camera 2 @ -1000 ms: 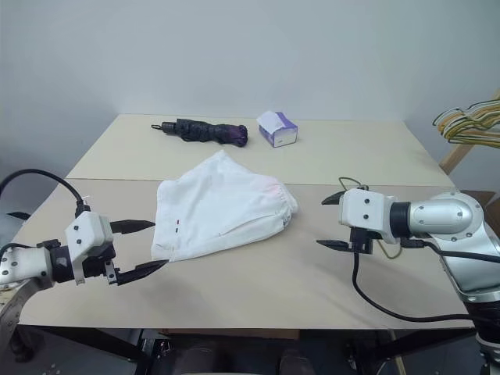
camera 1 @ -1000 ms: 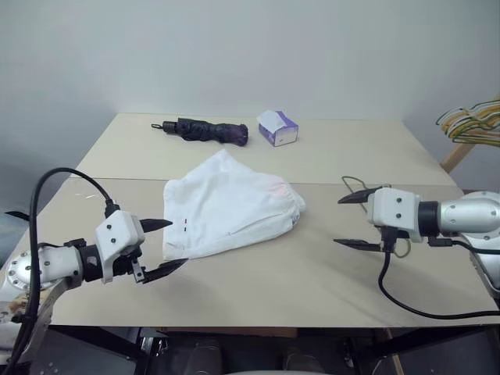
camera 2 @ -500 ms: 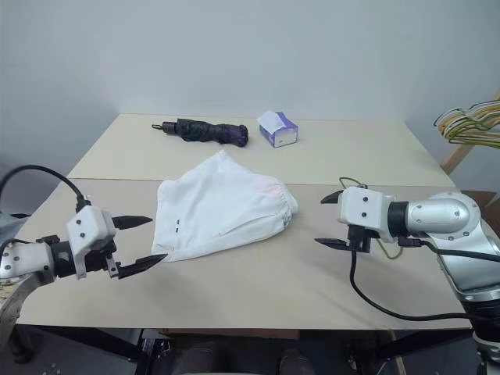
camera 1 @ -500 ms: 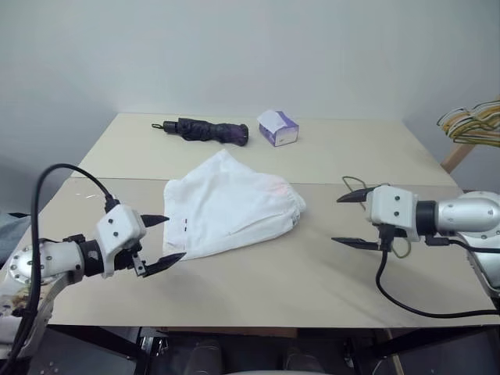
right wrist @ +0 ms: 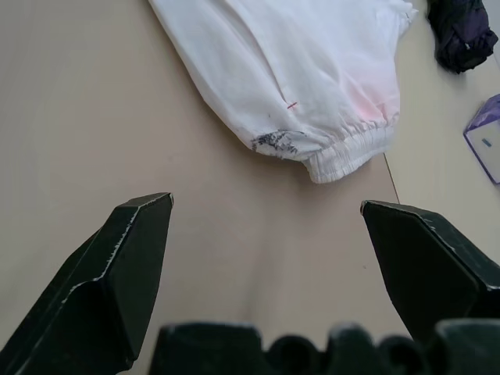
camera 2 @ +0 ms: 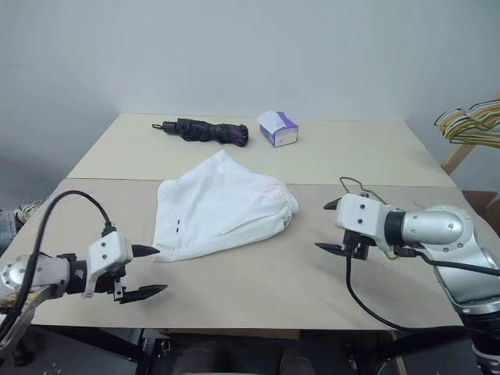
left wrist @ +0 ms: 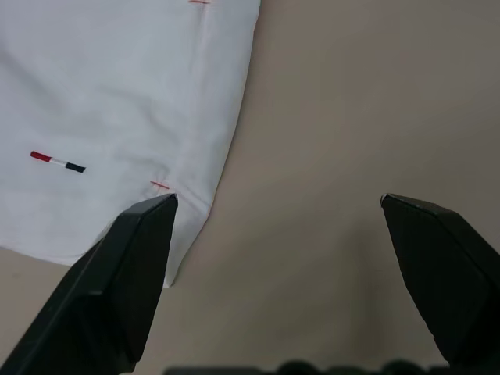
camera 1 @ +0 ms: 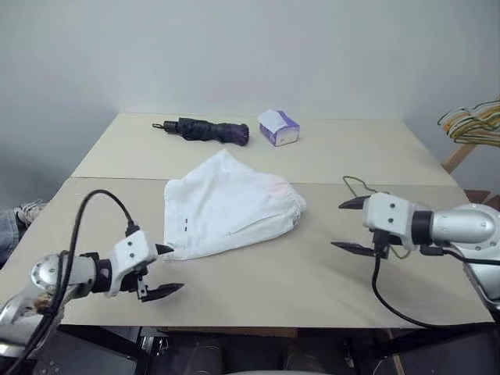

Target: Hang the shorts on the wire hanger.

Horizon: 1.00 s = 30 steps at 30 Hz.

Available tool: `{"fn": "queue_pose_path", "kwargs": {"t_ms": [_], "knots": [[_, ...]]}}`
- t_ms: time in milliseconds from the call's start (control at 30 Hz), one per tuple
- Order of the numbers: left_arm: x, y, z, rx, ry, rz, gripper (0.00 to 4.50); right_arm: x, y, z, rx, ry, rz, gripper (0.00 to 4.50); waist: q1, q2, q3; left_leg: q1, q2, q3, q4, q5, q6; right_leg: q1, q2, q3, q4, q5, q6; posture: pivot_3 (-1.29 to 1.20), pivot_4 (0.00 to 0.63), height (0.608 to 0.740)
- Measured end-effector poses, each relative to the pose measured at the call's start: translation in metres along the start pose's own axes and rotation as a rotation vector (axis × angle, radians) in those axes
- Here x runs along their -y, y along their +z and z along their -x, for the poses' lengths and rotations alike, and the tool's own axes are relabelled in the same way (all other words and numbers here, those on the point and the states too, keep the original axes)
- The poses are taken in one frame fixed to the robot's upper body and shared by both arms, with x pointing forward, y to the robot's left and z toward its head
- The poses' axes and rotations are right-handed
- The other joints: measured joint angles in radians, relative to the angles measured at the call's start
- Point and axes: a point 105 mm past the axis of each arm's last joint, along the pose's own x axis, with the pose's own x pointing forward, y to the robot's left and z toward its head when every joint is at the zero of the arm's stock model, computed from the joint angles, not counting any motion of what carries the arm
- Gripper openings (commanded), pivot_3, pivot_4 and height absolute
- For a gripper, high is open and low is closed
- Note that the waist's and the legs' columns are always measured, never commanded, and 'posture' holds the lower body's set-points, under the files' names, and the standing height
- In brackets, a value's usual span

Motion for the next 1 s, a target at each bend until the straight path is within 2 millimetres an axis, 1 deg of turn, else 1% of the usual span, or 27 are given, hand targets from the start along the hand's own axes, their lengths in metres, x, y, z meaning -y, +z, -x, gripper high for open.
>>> {"fn": "queue_pose_path", "kwargs": {"t_ms": [67, 167, 233, 333, 433, 567, 600, 667, 700, 800, 833, 867, 933, 1000], "knots": [[-0.011, 0.0, -0.004, 0.001, 0.03, -0.011, 4.5, -0.004, 0.002, -0.001, 0.007, 0.001, -0.002, 4.46, 0.0, 0.0, 0.0, -0.001, 0.0, 0.0, 0.0, 0.0, 0.0, 0.0, 0.0, 0.0, 0.0, 0.001, 0.002, 0.1, 0.0, 0.74], [-0.021, 0.002, -0.009, 0.005, 0.041, -0.015, 4.5, -0.008, 0.002, -0.002, 0.004, -0.004, -0.014, 4.46, -0.003, 0.0, 0.0, -0.004, -0.001, 0.0, 0.0, 0.0, 0.0, -0.003, 0.0, 0.0, 0.0, 0.003, 0.006, 0.09, 0.0, 0.74], [-0.029, -0.004, -0.013, -0.016, 0.048, -0.003, 4.5, -0.009, 0.001, -0.002, 0.003, -0.008, -0.023, 4.46, -0.004, 0.0, 0.0, -0.007, -0.003, 0.0, 0.0, 0.0, 0.0, -0.006, 0.001, 0.0, 0.001, 0.004, 0.005, 0.09, 0.0, 0.74], [-0.034, -0.022, -0.021, -0.066, 0.022, 0.041, 4.5, -0.01, -0.001, -0.002, 0.001, -0.015, -0.036, 4.46, -0.011, 0.0, -0.001, -0.007, -0.003, 0.0, 0.001, 0.0, 0.0, -0.007, 0.001, 0.0, 0.002, 0.004, 0.005, 0.08, 0.0, 0.74], [-0.039, -0.021, -0.026, -0.065, -0.004, 0.022, 3.93, -0.012, -0.001, -0.003, 0.002, -0.017, -0.042, 4.5, -0.015, 0.002, -0.002, -0.007, -0.004, 0.0, 0.001, 0.0, 0.0, -0.005, 0.0, 0.0, 0.002, 0.004, 0.005, 0.08, 0.0, 0.74], [-0.036, -0.023, -0.031, -0.061, -0.05, -0.003, 2.68, -0.011, -0.001, -0.003, 0.004, -0.026, -0.042, 4.5, -0.016, 0.005, -0.004, -0.004, -0.004, -0.001, 0.001, 0.0, 0.0, -0.003, 0.001, 0.0, 0.002, 0.004, 0.005, 0.07, 0.0, 0.74], [-0.035, -0.023, -0.031, -0.06, -0.055, -0.008, 2.44, -0.01, -0.001, -0.003, 0.003, -0.029, -0.042, 4.5, -0.016, 0.006, -0.004, -0.004, -0.004, -0.001, 0.001, 0.0, 0.0, -0.002, 0.001, 0.0, 0.002, 0.003, 0.005, 0.07, 0.0, 0.74], [-0.035, -0.023, -0.031, -0.061, -0.056, -0.015, 1.74, -0.01, -0.001, -0.003, 0.003, -0.031, -0.042, 4.5, -0.018, 0.006, -0.005, -0.003, -0.003, -0.001, 0.001, 0.0, 0.0, -0.001, 0.001, 0.0, 0.002, 0.003, 0.005, 0.07, 0.0, 0.74], [-0.035, -0.023, -0.031, -0.061, -0.055, -0.017, 1.5, -0.01, -0.001, -0.003, 0.003, -0.031, -0.042, 4.5, -0.019, 0.006, -0.005, -0.003, -0.003, -0.001, 0.001, 0.0, 0.0, -0.001, 0.001, 0.0, 0.002, 0.003, 0.005, 0.07, 0.0, 0.74], [-0.036, -0.024, -0.031, -0.066, -0.05, -0.021, 0.47, -0.011, 0.0, -0.004, 0.005, -0.027, -0.042, 4.5, -0.023, 0.006, -0.005, -0.003, -0.003, -0.001, 0.001, 0.0, 0.0, -0.001, 0.001, 0.0, 0.002, 0.003, 0.005, 0.07, 0.0, 0.74], [-0.037, -0.024, -0.031, -0.067, -0.046, -0.021, 0.2, -0.011, 0.0, -0.005, 0.009, -0.025, -0.041, 4.5, -0.024, 0.006, -0.005, -0.003, -0.003, -0.001, 0.001, 0.0, 0.0, -0.001, 0.001, 0.0, 0.002, 0.003, 0.005, 0.07, 0.0, 0.74], [-0.038, -0.025, -0.031, -0.069, -0.039, -0.02, 0.01, -0.011, 0.001, -0.007, 0.014, -0.024, -0.039, 4.5, -0.025, 0.006, -0.005, -0.003, -0.003, -0.001, 0.001, 0.0, 0.0, -0.001, 0.001, 0.0, 0.002, 0.003, 0.005, 0.07, 0.0, 0.74], [-0.039, -0.025, -0.031, -0.072, -0.035, -0.022, 0.01, -0.01, 0.002, -0.01, 0.009, -0.027, -0.025, 4.5, -0.026, 0.006, -0.005, -0.003, -0.003, -0.001, 0.001, 0.0, 0.0, -0.001, 0.001, 0.0, 0.002, 0.003, 0.005, 0.07, 0.0, 0.74], [-0.039, -0.025, -0.03, -0.073, -0.033, -0.028, 0.01, -0.011, -0.001, -0.015, -0.015, -0.03, -0.006, 4.5, -0.027, 0.006, -0.005, -0.003, -0.003, -0.001, 0.001, 0.0, 0.0, -0.001, 0.001, 0.0, 0.002, 0.003, 0.005, 0.07, 0.0, 0.74]]}}
